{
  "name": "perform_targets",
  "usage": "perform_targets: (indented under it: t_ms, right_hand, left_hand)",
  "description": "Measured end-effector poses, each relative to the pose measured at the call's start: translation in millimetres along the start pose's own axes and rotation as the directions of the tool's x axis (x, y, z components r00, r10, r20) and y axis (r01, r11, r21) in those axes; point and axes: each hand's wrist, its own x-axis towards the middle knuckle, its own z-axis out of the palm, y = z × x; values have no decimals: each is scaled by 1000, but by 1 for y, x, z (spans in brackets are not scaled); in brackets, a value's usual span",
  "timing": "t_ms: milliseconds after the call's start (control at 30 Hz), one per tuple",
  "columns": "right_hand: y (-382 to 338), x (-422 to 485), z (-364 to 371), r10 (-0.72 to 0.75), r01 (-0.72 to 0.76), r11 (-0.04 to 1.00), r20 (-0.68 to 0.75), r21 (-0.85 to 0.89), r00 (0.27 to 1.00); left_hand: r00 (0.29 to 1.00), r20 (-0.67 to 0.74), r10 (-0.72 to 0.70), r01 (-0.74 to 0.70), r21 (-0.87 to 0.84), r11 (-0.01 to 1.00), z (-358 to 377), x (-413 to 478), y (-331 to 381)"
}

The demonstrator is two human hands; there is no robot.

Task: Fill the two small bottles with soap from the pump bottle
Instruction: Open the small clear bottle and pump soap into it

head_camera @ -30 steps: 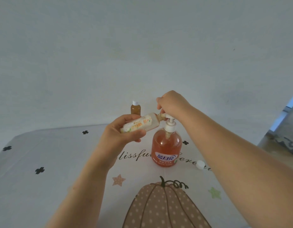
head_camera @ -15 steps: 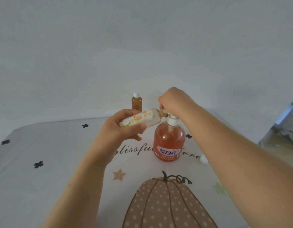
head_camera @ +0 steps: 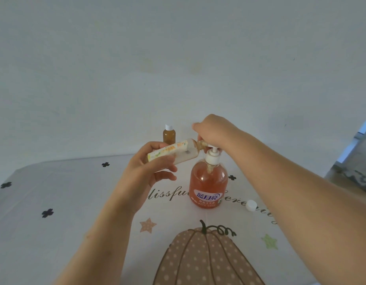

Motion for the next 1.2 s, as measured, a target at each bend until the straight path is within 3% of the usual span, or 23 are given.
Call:
perform_targets:
  t_ms: [367, 733, 900, 1200]
  right_hand:
    - [6, 3, 11, -49, 48, 998, -31, -30, 998]
    - [7, 2, 5, -40, 43, 998, -70, 41, 997]
    - [2, -3, 0, -26, 26, 999, -43, 19, 999]
    - [5, 1, 4, -23, 23, 1000, -79, 8, 997]
  left_hand:
    - [996, -76, -49, 51, 22, 998, 2, 2, -1]
    - [995, 76, -63, 75, -172, 982, -4, 1, 4]
    - [996, 82, -42, 50, -97, 994, -5, 0, 4]
    - [993, 105, -59, 71, -116, 991, -7, 2, 3]
